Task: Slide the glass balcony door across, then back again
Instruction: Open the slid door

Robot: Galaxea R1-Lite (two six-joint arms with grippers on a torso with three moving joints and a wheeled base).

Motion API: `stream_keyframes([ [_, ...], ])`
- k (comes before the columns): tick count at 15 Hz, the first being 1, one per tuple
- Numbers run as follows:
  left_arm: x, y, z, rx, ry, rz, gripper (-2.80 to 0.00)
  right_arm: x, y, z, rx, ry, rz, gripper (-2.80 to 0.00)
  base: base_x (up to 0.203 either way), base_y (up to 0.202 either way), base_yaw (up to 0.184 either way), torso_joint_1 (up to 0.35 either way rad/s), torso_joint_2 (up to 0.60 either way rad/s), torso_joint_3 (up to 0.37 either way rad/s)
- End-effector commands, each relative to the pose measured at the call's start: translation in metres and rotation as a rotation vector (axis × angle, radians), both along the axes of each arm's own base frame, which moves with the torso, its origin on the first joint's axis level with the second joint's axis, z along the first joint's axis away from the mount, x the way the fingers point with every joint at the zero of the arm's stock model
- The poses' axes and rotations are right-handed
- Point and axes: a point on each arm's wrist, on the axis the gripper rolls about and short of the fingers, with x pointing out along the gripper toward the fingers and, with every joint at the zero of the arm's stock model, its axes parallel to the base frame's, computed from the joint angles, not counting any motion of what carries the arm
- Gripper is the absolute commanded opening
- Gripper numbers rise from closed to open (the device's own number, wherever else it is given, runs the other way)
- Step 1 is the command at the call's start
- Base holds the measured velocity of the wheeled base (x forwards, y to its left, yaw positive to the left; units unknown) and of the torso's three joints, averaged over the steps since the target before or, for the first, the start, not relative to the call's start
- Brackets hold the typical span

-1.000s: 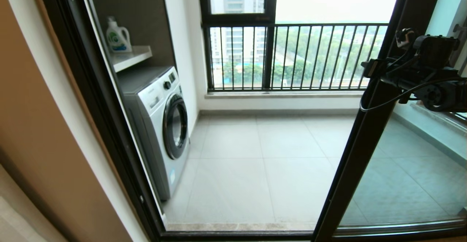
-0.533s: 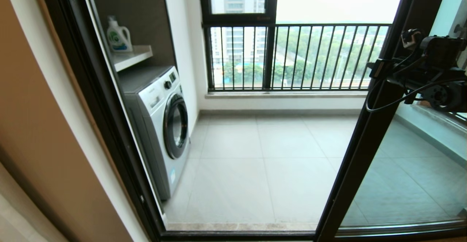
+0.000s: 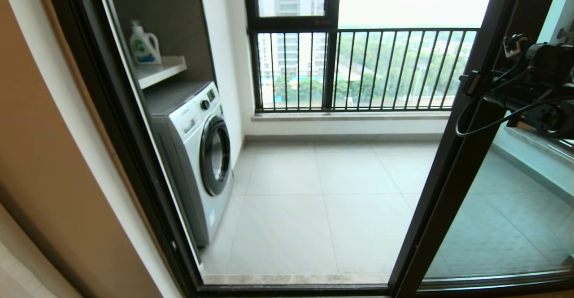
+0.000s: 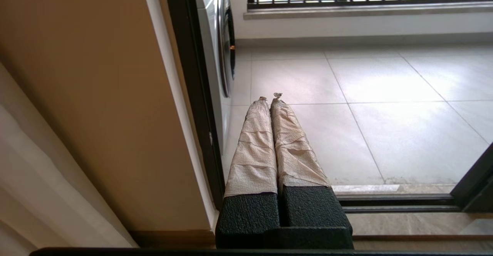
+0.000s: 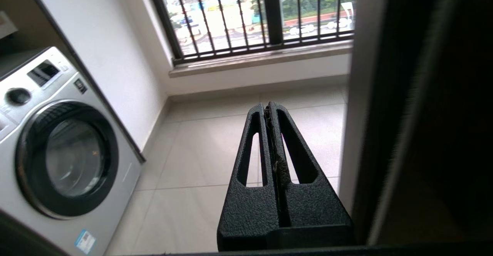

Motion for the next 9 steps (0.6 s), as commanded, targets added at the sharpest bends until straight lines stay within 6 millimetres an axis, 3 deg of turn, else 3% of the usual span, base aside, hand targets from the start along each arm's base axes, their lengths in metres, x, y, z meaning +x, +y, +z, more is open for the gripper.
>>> stream_keyframes([
  [1,0.0,0.0,0.0,0.0,0.002,0.001,-2.8,-0.01,0.024,0.012,-0.002,-0.015,0.058,-2.8,0.0,0.0,0.0,0.0,0.0,0.0],
  [5,0.0,0.0,0.0,0.0,0.002,0.001,-2.8,-0.02,0.073,0.015,0.001,-0.007,0.172,-2.8,0.0,0.0,0.0,0.0,0.0,0.0],
  [9,0.0,0.0,0.0,0.0,0.002,0.001,-2.8,-0.04,0.084,0.039,-0.003,-0.061,0.192,-2.8,0.0,0.0,0.0,0.0,0.0,0.0],
])
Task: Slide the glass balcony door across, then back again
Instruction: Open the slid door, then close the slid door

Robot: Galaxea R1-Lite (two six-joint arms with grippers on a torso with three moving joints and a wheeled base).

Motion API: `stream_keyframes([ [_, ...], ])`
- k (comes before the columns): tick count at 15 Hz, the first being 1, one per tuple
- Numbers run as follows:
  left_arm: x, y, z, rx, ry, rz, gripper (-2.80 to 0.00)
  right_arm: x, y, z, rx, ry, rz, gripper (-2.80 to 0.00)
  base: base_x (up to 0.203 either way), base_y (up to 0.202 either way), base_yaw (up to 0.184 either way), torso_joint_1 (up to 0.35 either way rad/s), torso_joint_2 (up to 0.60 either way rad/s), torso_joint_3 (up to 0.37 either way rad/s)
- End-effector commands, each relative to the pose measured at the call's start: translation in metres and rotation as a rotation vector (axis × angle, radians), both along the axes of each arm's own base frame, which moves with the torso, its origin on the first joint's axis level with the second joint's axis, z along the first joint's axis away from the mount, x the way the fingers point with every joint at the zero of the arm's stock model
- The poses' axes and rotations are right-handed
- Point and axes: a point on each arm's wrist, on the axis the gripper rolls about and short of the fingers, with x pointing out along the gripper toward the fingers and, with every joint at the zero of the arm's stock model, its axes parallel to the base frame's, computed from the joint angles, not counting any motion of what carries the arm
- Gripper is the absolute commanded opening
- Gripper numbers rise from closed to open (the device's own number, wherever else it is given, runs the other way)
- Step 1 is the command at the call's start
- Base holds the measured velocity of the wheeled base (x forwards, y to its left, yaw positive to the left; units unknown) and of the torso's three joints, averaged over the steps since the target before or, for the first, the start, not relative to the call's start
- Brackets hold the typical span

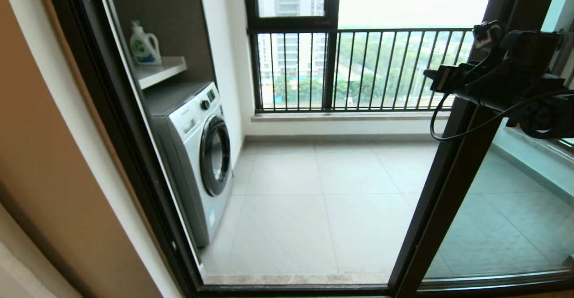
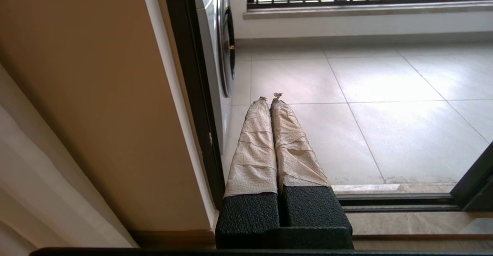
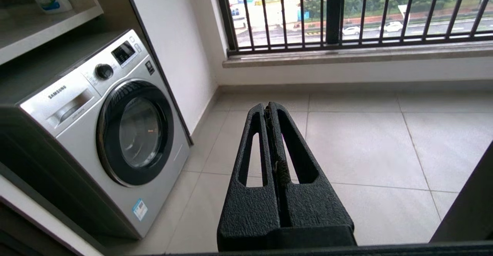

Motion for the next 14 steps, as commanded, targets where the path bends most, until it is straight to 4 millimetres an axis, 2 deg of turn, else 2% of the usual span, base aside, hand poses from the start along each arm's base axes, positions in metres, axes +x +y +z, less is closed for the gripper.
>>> stream_keyframes([
  [1,0.0,0.0,0.0,0.0,0.002,0.0,-2.8,-0.026,0.003,0.025,-0.002,-0.056,0.008,-2.8,0.0,0.0,0.0,0.0,0.0,0.0],
  [4,0.0,0.0,0.0,0.0,0.002,0.0,-2.8,-0.067,-0.006,0.038,-0.006,-0.071,-0.029,-2.8,0.0,0.0,0.0,0.0,0.0,0.0],
  [6,0.0,0.0,0.0,0.0,0.0,0.0,-2.8,-0.095,-0.032,0.043,-0.009,-0.056,-0.158,-2.8,0.0,0.0,0.0,0.0,0.0,0.0],
  [7,0.0,0.0,0.0,0.0,0.001,0.0,-2.8,-0.103,-0.047,0.043,-0.009,-0.043,-0.226,-2.8,0.0,0.0,0.0,0.0,0.0,0.0],
  [11,0.0,0.0,0.0,0.0,0.002,0.0,-2.8,-0.121,-0.111,0.03,-0.027,0.009,-0.461,-2.8,0.0,0.0,0.0,0.0,0.0,0.0],
  [14,0.0,0.0,0.0,0.0,0.001,0.0,-2.8,-0.116,-0.147,0.011,-0.023,0.069,-0.554,-2.8,0.0,0.0,0.0,0.0,0.0,0.0],
])
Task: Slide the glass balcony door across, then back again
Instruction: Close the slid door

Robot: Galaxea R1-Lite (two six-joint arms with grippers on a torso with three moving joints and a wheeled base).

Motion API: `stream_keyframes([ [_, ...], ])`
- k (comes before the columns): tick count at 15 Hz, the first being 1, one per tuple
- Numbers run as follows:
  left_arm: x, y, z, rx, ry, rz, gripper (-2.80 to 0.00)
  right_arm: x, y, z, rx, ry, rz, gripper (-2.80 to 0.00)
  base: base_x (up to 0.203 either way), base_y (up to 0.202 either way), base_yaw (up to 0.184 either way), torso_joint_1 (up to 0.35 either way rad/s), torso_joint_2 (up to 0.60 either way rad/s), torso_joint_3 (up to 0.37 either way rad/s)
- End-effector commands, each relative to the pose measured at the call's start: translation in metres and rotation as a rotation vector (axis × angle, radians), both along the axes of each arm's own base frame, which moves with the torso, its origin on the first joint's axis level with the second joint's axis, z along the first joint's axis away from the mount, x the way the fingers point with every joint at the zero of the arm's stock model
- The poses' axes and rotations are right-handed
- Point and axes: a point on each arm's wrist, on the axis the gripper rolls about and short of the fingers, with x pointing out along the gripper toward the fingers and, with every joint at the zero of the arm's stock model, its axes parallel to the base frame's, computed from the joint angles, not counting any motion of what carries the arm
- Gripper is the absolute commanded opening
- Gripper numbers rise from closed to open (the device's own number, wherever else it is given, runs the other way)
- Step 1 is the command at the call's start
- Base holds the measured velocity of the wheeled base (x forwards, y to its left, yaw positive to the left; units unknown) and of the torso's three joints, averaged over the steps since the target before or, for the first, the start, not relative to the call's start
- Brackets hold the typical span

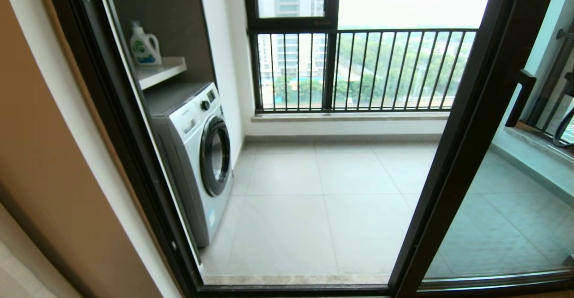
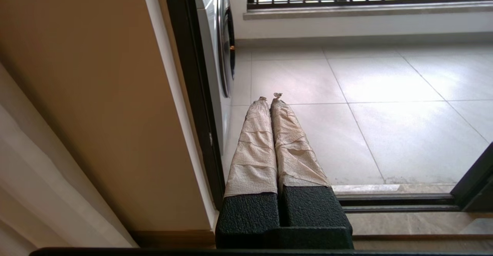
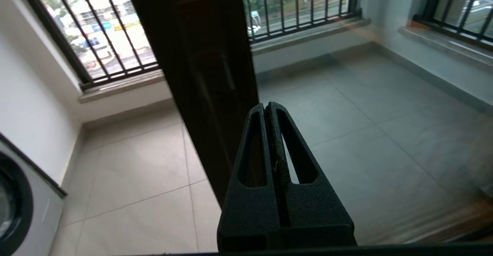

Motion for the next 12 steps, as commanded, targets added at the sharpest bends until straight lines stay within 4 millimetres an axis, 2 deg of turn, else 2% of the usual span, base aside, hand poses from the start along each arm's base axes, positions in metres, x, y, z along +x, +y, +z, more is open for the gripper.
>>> stream_keyframes([
  [1,0.0,0.0,0.0,0.001,0.001,0.0,-2.8,0.007,-0.026,-0.016,0.02,0.04,-0.058,-2.8,0.0,0.0,0.0,0.0,0.0,0.0],
  [4,0.0,0.0,0.0,0.001,0.001,0.0,-2.8,0.02,-0.045,-0.029,0.03,0.063,-0.082,-2.8,0.0,0.0,0.0,0.0,0.0,0.0],
  [7,0.0,0.0,0.0,0.001,0.001,0.0,-2.8,0.049,-0.064,-0.038,-0.019,0.052,-0.07,-2.8,0.0,0.0,0.0,0.0,0.0,0.0],
  [12,0.0,0.0,0.0,0.001,0.001,0.0,-2.8,0.082,-0.065,-0.042,-0.052,0.03,-0.008,-2.8,0.0,0.0,0.0,0.0,0.0,0.0],
])
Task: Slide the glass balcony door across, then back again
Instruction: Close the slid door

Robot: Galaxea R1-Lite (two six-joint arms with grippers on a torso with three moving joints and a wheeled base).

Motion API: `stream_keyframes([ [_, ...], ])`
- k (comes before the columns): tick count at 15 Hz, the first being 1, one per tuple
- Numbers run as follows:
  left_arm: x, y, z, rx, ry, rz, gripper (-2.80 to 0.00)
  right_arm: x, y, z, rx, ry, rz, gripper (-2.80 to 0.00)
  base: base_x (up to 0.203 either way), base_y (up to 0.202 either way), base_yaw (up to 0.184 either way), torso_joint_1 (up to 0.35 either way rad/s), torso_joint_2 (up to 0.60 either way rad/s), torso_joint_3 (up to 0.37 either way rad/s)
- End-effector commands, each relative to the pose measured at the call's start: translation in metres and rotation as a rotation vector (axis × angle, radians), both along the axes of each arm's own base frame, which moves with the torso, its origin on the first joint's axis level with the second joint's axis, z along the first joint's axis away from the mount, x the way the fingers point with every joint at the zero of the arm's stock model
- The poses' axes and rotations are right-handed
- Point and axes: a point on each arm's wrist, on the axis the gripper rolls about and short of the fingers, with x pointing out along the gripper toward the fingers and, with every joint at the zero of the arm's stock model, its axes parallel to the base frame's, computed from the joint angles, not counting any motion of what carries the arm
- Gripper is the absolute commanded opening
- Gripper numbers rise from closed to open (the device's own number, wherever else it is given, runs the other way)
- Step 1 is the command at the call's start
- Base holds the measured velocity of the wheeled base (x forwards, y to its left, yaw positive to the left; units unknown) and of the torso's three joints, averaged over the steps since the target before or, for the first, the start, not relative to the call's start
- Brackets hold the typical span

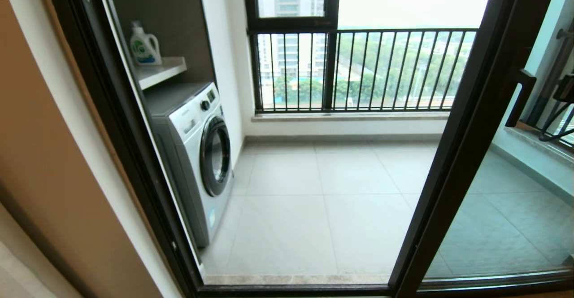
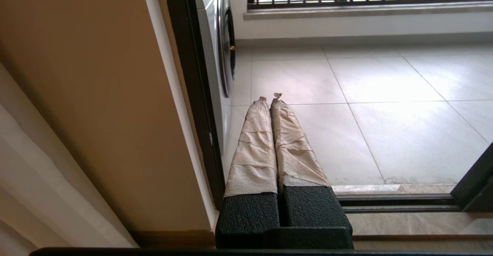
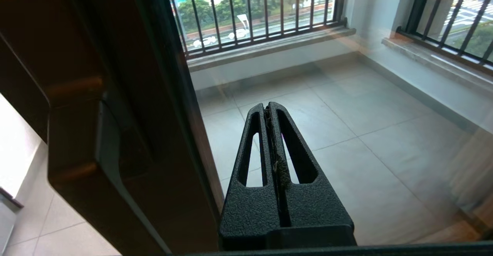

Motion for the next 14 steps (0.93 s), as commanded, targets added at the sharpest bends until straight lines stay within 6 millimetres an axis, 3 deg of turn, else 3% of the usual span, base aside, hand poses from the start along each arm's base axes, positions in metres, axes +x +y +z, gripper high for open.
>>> stream_keyframes([
  [1,0.0,0.0,0.0,0.0,0.001,0.0,-2.8,0.02,0.0,-0.016,0.015,0.023,0.025,-2.8,0.0,0.0,0.0,0.0,0.0,0.0],
  [14,0.0,0.0,0.0,0.0,0.002,0.0,-2.8,0.044,0.041,-0.013,0.005,0.01,0.139,-2.8,0.0,0.0,0.0,0.0,0.0,0.0],
])
